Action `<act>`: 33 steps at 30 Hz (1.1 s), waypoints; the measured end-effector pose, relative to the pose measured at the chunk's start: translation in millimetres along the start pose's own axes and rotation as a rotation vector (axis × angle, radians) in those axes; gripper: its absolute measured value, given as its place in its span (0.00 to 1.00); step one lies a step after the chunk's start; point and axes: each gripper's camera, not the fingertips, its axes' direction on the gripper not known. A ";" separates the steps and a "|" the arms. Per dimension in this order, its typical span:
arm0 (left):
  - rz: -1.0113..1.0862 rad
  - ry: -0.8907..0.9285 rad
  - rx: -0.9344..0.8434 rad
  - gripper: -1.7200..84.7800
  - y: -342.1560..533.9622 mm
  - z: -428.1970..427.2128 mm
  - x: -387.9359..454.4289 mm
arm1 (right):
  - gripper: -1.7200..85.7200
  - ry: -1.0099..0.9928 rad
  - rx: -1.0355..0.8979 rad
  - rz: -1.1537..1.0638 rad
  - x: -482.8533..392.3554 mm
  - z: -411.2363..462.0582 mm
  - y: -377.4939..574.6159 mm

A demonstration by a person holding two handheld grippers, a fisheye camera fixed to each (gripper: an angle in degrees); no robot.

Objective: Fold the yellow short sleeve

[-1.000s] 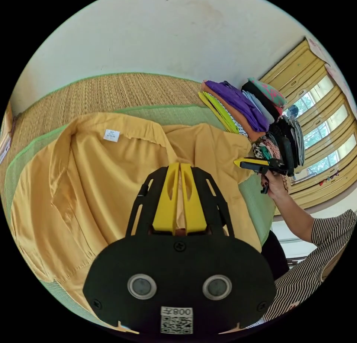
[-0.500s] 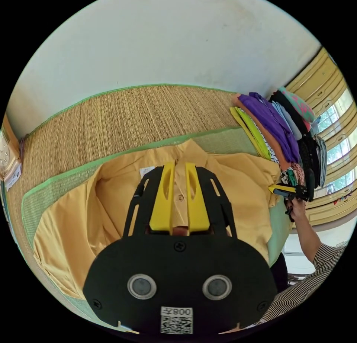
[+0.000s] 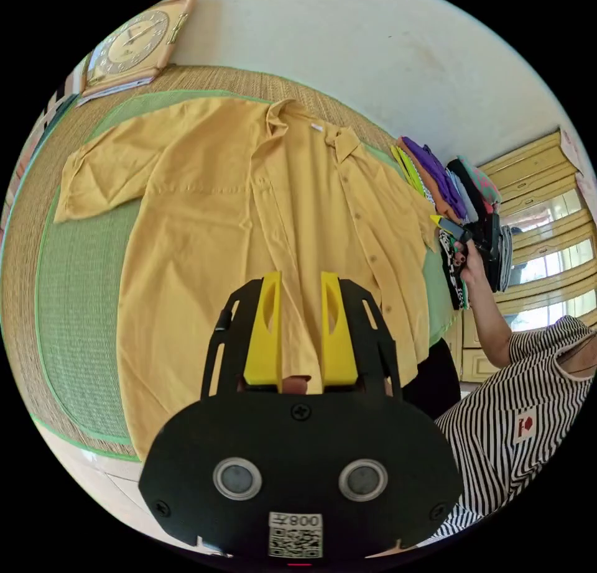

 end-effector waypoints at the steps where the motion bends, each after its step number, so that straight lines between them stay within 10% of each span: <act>1: -0.006 -0.006 -0.007 0.14 9.1 0.6 -0.5 | 0.08 -0.035 -0.035 -0.047 -24.8 19.0 -12.0; 17: 0.012 0.035 -0.039 0.08 99.7 30.2 -36.6 | 0.13 0.128 -0.228 -0.384 -267.1 239.0 -204.7; 33: 0.124 0.208 0.018 0.03 146.4 32.5 -52.8 | 0.03 0.063 -0.203 -0.252 -195.0 212.7 -256.0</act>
